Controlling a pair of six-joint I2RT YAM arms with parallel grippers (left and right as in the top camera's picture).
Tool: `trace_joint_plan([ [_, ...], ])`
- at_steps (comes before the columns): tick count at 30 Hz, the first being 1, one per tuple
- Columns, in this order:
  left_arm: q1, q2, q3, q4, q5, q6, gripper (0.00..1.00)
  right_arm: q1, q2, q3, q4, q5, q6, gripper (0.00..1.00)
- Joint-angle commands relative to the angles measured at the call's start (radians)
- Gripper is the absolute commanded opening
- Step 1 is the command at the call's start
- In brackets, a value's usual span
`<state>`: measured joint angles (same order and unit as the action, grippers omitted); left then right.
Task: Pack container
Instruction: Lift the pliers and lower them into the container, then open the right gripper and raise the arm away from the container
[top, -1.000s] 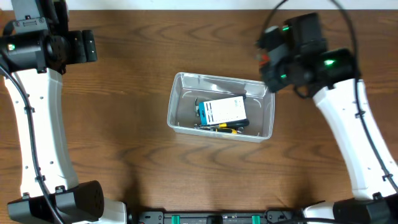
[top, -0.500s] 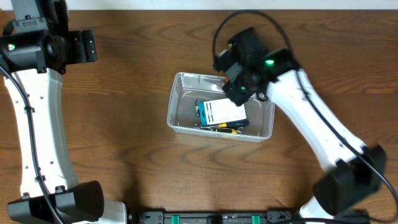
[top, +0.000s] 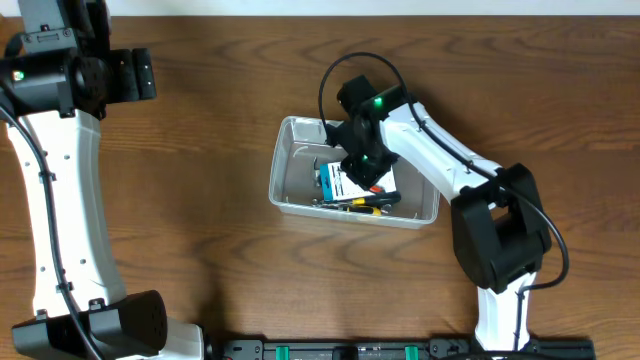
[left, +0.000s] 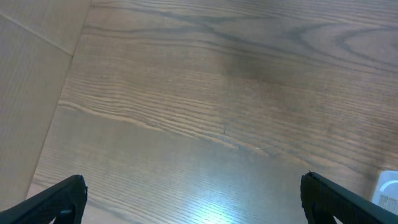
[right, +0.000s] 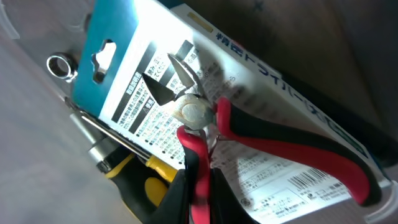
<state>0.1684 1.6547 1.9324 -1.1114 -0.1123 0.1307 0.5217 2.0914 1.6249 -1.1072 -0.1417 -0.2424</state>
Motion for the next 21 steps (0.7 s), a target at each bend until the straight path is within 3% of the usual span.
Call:
trace_joint_plan([
  [1, 0.005, -0.008, 0.011, -0.002, -0.005, -0.005, 0.98, 0.01, 0.006, -0.004, -0.004, -0.021, 0.003, 0.43],
  [3, 0.005, -0.008, 0.011, -0.002, -0.005, -0.005, 0.98, 0.01, 0.006, -0.004, -0.003, -0.02, 0.003, 0.9],
  [4, 0.005, -0.008, 0.011, -0.002, -0.005, -0.005, 0.98, 0.009, 0.006, -0.004, -0.003, -0.02, 0.002, 0.99],
  [14, 0.005, -0.008, 0.011, -0.002, -0.005, -0.005, 0.98, 0.002, -0.079, 0.088, -0.031, -0.018, 0.06, 0.99],
  [21, 0.005, -0.008, 0.011, -0.002, -0.005, -0.005, 0.98, -0.088, -0.201, 0.27, -0.053, 0.167, 0.271, 0.99],
])
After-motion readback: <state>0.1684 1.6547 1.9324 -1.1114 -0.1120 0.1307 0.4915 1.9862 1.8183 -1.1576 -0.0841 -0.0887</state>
